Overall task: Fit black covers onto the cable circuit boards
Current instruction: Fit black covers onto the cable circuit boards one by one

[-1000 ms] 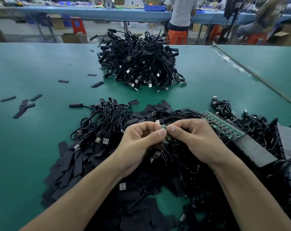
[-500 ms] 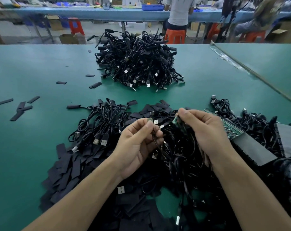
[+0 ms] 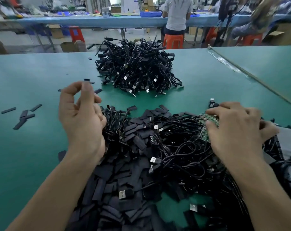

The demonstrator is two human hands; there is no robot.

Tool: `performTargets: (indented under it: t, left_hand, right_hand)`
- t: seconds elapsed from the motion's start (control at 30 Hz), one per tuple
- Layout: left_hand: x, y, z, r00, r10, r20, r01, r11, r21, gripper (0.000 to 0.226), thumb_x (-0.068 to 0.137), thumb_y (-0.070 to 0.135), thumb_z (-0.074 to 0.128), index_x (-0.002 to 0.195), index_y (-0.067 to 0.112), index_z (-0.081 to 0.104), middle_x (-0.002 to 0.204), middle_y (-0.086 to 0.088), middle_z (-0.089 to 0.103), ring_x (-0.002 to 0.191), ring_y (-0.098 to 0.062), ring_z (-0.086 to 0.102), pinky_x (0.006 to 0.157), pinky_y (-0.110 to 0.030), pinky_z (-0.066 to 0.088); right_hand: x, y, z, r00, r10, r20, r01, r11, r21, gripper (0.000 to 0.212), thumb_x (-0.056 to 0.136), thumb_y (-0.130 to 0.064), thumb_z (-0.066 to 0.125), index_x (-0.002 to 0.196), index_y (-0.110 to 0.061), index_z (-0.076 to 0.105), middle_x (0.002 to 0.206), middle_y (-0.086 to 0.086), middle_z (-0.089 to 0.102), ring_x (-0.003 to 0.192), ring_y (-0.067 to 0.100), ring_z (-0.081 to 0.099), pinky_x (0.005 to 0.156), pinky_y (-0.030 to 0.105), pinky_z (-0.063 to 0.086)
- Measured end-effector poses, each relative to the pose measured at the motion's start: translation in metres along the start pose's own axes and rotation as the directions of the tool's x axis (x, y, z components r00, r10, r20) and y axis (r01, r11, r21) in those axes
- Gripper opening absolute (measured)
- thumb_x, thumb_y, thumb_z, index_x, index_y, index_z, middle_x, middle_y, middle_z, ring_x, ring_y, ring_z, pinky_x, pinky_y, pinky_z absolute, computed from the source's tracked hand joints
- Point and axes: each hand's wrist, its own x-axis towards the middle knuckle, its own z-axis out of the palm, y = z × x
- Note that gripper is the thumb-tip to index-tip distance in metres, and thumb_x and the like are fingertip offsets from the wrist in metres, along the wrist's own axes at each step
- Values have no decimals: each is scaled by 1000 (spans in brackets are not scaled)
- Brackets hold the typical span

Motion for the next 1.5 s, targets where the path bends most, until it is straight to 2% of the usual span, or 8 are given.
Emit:
performTargets:
  t: [0.2,0.37,0.77,1.0,1.1,1.27,1.4,1.5]
  left_hand:
    - [-9,-18,0,956,44,289,-183,862,473,25,101,20,55,106,39,70,61,19,61,45,-2,34,44,-24,32]
    - [-10,-33,-6,902,-127,412,-195,731,653,24,96,15,63,113,31,68,69,25,67,49,1,57,54,-14,45]
    - [-7,-34,-13,893,-191,407,-184,671,718,16,91,25,71,84,39,67,71,10,70,49,-4,57,52,-22,51]
    - [-11,-37,-11,875,-203,439,-192,687,700,27,93,11,65,83,35,70,64,18,67,50,-1,62,49,-6,39]
    - [-13,-37,-10,875,-208,437,-183,693,697,26,92,8,65,83,31,71,67,22,67,51,-1,63,52,-6,42]
    - [-18,-35,-6,803,-292,519,-133,762,634,25,89,3,66,85,26,76,73,7,72,53,-7,65,56,-14,48]
    - [-25,-36,-1,744,-319,588,-104,814,572,14,88,22,64,86,26,77,57,9,65,52,-6,62,51,-12,42]
    - [-27,-38,-2,738,-325,592,-97,817,568,6,86,33,72,87,28,75,69,3,71,59,-24,65,57,-35,57]
  right_hand:
    - [-23,-41,-5,794,-597,113,519,763,385,21,95,-16,63,112,-23,74,110,-5,70,97,10,62,87,11,39]
    - [-51,-52,41,652,-679,338,644,731,225,37,102,-42,43,138,-36,48,132,-13,53,119,15,45,96,34,33]
    - [-50,-53,46,781,-556,286,480,826,296,31,95,-28,57,124,-40,56,110,-17,57,106,14,49,85,35,40]
    - [-43,-48,51,858,-457,234,303,819,487,16,91,-28,63,101,-33,74,88,-15,55,83,9,58,73,29,48]
    - [-36,-43,51,895,-392,215,148,714,684,13,83,-16,74,87,-29,78,73,-16,66,70,-1,62,63,10,43]
    - [-24,-35,50,909,-316,273,-105,459,882,18,84,-11,76,85,-29,78,69,0,71,64,15,66,65,30,55]
    - [-19,-31,49,902,-278,330,-278,210,937,24,85,3,72,81,-20,78,75,5,74,67,14,69,66,19,54]
    - [-18,-29,49,895,-299,330,-285,186,940,26,85,6,70,81,-19,78,77,5,75,68,14,71,64,16,53]
